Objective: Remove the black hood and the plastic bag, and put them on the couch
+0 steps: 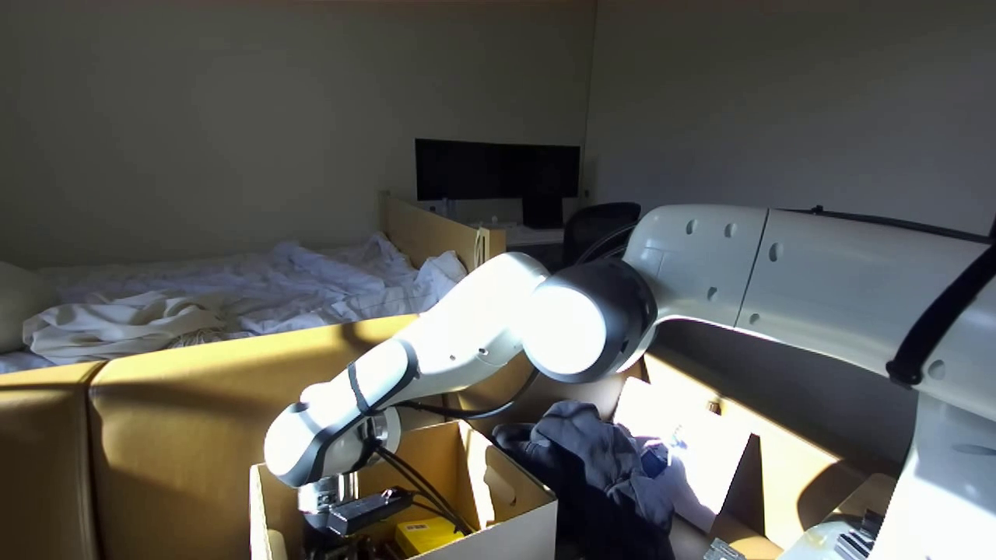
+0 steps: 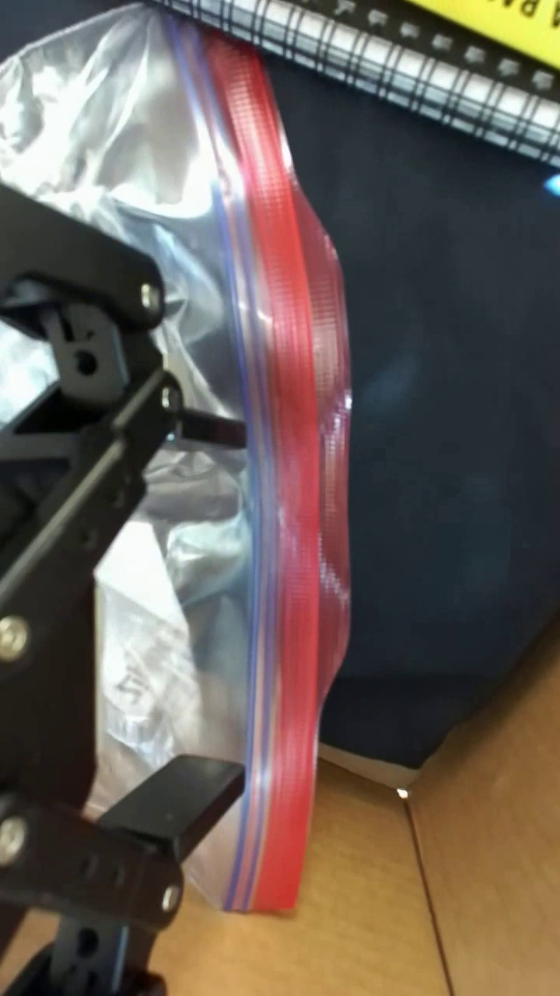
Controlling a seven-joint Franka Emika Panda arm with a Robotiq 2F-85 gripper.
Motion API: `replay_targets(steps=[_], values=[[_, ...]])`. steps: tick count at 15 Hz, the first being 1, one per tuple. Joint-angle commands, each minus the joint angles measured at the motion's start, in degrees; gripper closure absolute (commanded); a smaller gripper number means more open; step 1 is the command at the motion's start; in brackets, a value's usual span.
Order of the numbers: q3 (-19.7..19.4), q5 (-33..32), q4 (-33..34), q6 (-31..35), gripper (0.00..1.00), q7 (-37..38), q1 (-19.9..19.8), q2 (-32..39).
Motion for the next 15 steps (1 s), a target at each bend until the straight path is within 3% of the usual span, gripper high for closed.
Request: replay_targets(steps=[1, 7, 15], values=[[-0.7, -1.1, -0.7, 4.6, 0.0, -0.7, 0.2, 0.0], [-1.0, -1.6, -0.9, 8.2, 0.0, -0.1, 0.2, 0.1], [-0.8, -1.5, -0.8, 6.1, 0.0, 0.5, 0.2, 0.4]])
